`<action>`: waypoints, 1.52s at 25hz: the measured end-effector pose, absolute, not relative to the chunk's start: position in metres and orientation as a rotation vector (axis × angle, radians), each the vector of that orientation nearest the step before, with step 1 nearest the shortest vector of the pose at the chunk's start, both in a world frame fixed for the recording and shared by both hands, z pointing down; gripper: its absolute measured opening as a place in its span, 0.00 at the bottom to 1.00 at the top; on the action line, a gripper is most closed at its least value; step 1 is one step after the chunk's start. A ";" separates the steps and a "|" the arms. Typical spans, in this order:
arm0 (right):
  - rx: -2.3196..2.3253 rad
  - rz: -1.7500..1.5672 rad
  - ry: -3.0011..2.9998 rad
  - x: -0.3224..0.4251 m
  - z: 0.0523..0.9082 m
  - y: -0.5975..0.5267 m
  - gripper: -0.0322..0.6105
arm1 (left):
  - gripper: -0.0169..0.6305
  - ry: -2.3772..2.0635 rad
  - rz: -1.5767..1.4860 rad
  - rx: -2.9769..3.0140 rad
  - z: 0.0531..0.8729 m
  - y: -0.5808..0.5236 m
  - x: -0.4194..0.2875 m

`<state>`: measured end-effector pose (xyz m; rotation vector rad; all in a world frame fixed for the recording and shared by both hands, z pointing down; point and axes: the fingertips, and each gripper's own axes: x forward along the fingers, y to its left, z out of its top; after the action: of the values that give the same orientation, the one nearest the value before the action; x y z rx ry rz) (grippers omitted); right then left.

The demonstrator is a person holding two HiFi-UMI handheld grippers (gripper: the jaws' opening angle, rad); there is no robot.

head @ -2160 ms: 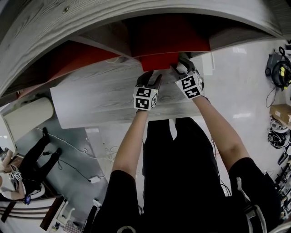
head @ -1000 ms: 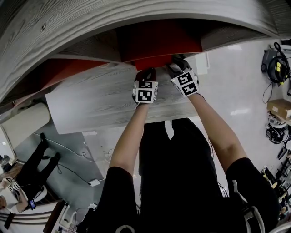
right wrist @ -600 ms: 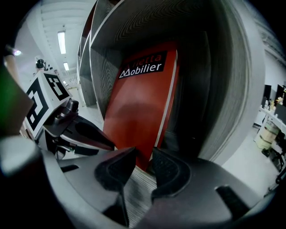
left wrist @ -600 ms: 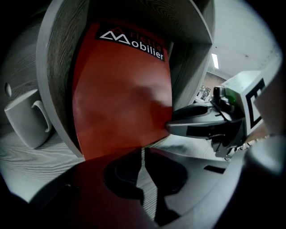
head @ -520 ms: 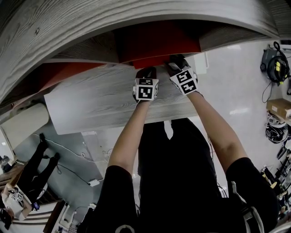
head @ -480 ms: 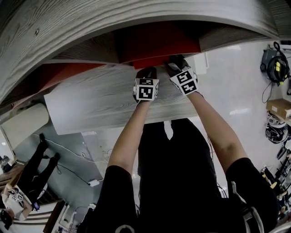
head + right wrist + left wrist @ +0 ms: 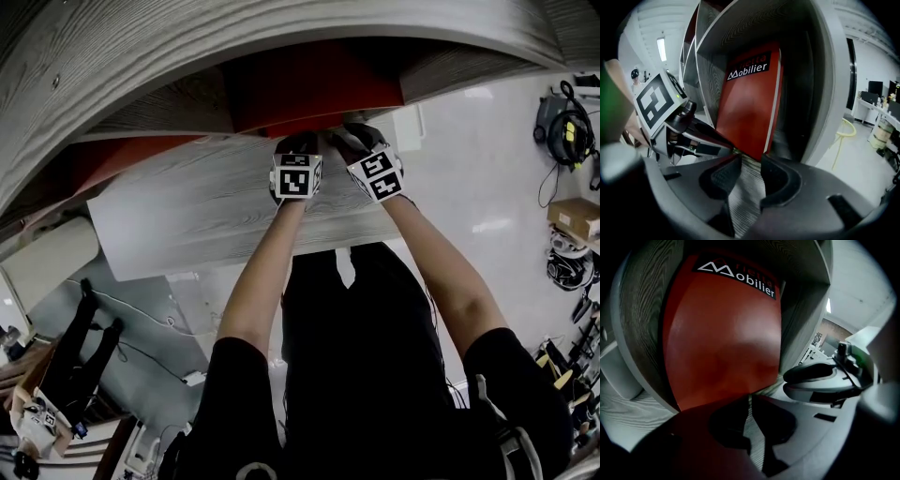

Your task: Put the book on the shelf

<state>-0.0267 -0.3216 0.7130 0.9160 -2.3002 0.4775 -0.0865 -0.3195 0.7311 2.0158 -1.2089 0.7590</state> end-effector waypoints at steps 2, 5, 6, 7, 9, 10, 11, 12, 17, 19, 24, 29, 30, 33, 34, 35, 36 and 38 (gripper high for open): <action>0.917 0.481 -2.298 -0.024 0.713 -0.318 0.25 | 0.07 -1.214 0.755 2.012 0.731 -0.322 -0.086; 0.928 0.488 -2.302 -0.020 0.710 -0.314 0.24 | 0.07 -1.226 0.751 2.014 0.730 -0.327 -0.086; 0.931 0.496 -2.304 -0.019 0.709 -0.313 0.23 | 0.07 -1.233 0.749 2.015 0.729 -0.328 -0.086; 0.934 0.508 -2.306 -0.018 0.707 -0.311 0.22 | 0.07 -1.239 0.745 2.013 0.729 -0.330 -0.086; 0.946 0.529 -2.306 -0.014 0.707 -0.308 0.20 | 0.07 -1.243 0.736 2.009 0.728 -0.331 -0.083; 0.956 0.536 -2.305 -0.011 0.707 -0.307 0.19 | 0.07 -1.243 0.733 2.009 0.729 -0.332 -0.082; 0.967 0.544 -2.303 -0.008 0.707 -0.306 0.17 | 0.07 -1.244 0.733 2.010 0.729 -0.333 -0.080; 0.976 0.553 -2.303 -0.006 0.707 -0.305 0.16 | 0.07 -1.245 0.735 2.010 0.730 -0.334 -0.080; 0.998 0.587 -2.306 0.002 0.707 -0.299 0.10 | 0.07 -1.261 0.717 2.000 0.733 -0.339 -0.080; 1.001 0.589 -2.301 0.005 0.706 -0.295 0.09 | 0.07 -1.268 0.716 1.994 0.731 -0.343 -0.079; 0.976 0.540 -2.284 0.010 0.705 -0.277 0.09 | 0.07 -1.307 0.733 1.995 0.731 -0.350 -0.082; 0.946 0.550 -2.276 0.018 0.708 -0.253 0.09 | 0.07 -1.324 0.737 1.978 0.730 -0.356 -0.082; 0.941 0.552 -2.271 0.020 0.709 -0.248 0.09 | 0.07 -1.323 0.738 1.977 0.730 -0.355 -0.081; 0.926 0.562 -2.254 0.025 0.711 -0.237 0.09 | 0.07 -1.321 0.747 1.986 0.732 -0.357 -0.081; 0.927 0.573 -2.247 0.027 0.712 -0.233 0.09 | 0.07 -1.320 0.753 1.987 0.733 -0.358 -0.081; 0.932 0.582 -2.243 0.029 0.711 -0.229 0.09 | 0.07 -1.320 0.760 1.984 0.734 -0.358 -0.082; 0.937 0.588 -2.241 0.031 0.709 -0.224 0.09 | 0.07 -1.321 0.767 1.977 0.735 -0.358 -0.083; 0.946 0.591 -2.245 0.036 0.702 -0.215 0.09 | 0.07 -1.324 0.779 1.970 0.735 -0.357 -0.084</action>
<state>0.0362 -0.2151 0.7017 0.9458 -2.2447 0.5913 -0.0839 -0.3573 0.7355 1.9699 -1.3244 0.7785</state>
